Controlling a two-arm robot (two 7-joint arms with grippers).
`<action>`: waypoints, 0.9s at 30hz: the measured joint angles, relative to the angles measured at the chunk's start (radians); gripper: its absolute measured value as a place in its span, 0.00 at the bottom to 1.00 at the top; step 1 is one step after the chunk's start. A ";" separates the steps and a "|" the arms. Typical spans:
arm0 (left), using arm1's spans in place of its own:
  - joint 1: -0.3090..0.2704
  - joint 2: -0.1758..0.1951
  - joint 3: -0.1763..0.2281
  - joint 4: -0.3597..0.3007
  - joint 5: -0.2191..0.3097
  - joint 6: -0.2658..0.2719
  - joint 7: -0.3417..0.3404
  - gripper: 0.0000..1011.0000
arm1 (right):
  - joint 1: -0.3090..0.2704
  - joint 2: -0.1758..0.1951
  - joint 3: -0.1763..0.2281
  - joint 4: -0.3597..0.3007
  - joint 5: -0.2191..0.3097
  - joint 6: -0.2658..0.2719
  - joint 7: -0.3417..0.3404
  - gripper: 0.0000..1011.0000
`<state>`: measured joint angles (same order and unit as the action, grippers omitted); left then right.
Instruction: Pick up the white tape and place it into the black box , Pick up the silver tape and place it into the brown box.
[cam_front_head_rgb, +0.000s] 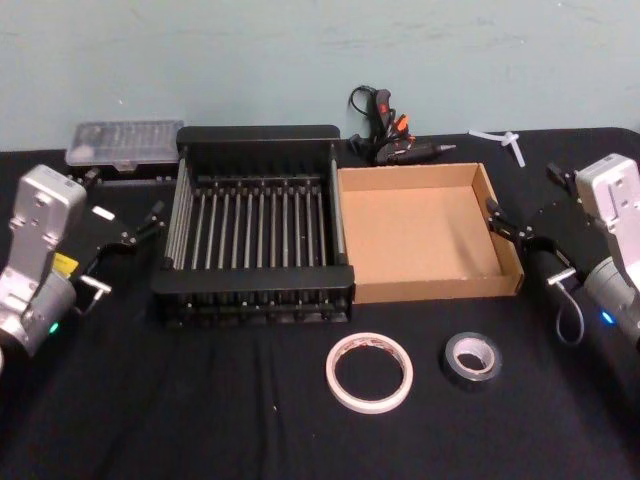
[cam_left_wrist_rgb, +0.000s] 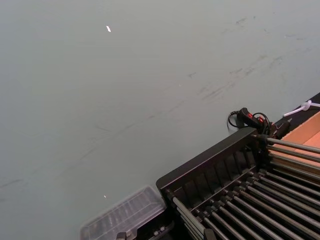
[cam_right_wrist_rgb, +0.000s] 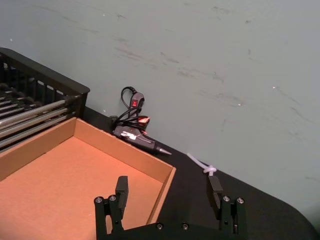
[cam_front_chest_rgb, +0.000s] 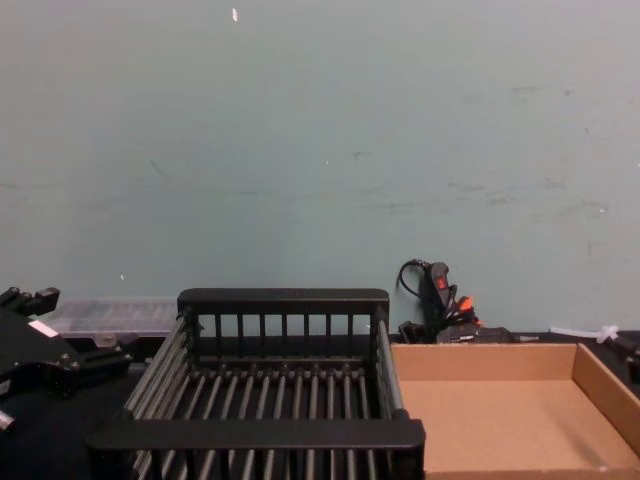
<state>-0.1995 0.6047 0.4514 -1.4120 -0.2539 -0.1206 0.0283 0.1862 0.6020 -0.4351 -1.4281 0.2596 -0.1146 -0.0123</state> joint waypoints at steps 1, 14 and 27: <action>0.000 0.000 0.000 0.000 0.000 0.000 0.000 0.99 | -0.003 0.000 0.003 -0.005 0.002 0.003 0.004 0.99; 0.000 0.000 0.000 0.000 0.000 0.000 0.000 0.99 | -0.107 0.025 0.060 -0.151 0.065 0.100 0.047 0.99; 0.000 0.000 0.000 0.000 0.000 0.000 0.000 0.99 | -0.237 0.056 0.120 -0.338 0.126 0.241 0.068 0.99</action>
<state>-0.1995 0.6047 0.4514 -1.4120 -0.2539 -0.1205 0.0283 -0.0509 0.6575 -0.3154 -1.7665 0.3857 0.1265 0.0554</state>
